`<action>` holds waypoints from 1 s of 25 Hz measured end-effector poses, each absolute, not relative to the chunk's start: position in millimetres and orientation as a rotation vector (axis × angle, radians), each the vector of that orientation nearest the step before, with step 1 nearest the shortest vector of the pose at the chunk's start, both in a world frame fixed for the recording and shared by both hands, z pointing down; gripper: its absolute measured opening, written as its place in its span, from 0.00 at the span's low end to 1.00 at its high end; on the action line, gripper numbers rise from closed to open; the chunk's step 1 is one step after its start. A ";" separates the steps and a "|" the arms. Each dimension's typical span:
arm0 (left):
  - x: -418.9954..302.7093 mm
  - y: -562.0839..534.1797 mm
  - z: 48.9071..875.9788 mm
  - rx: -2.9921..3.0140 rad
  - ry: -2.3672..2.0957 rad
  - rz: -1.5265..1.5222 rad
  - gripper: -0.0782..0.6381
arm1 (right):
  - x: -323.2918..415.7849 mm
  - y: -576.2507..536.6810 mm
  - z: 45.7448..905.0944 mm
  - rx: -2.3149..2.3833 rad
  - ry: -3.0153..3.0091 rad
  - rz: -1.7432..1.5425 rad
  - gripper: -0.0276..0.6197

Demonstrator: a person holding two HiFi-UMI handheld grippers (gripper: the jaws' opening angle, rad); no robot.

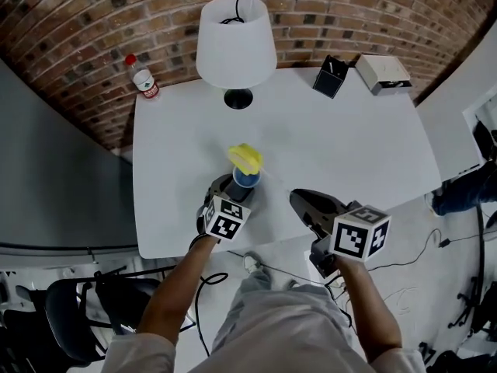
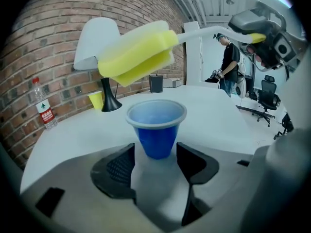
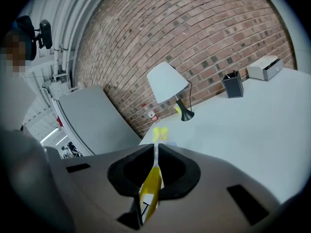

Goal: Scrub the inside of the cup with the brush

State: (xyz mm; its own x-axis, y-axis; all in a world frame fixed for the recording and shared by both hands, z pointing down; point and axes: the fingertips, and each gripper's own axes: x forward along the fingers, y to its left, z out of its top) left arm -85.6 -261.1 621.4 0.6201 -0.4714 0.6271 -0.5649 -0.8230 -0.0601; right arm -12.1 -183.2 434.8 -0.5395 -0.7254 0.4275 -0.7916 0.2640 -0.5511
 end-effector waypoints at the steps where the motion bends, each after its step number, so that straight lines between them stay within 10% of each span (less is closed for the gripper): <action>1: -87.5 -260.9 620.4 2.686 -0.885 0.972 0.47 | -12.0 -182.3 436.0 1.453 -2.431 1.138 0.08; 14: -108.6 -226.3 565.8 2.511 -1.182 0.813 0.46 | 1.8 -156.5 430.8 1.372 -2.538 0.888 0.08; 25: -85.3 -167.0 495.6 2.512 -1.380 0.605 0.26 | 0.7 -123.6 413.8 1.290 -2.568 0.524 0.08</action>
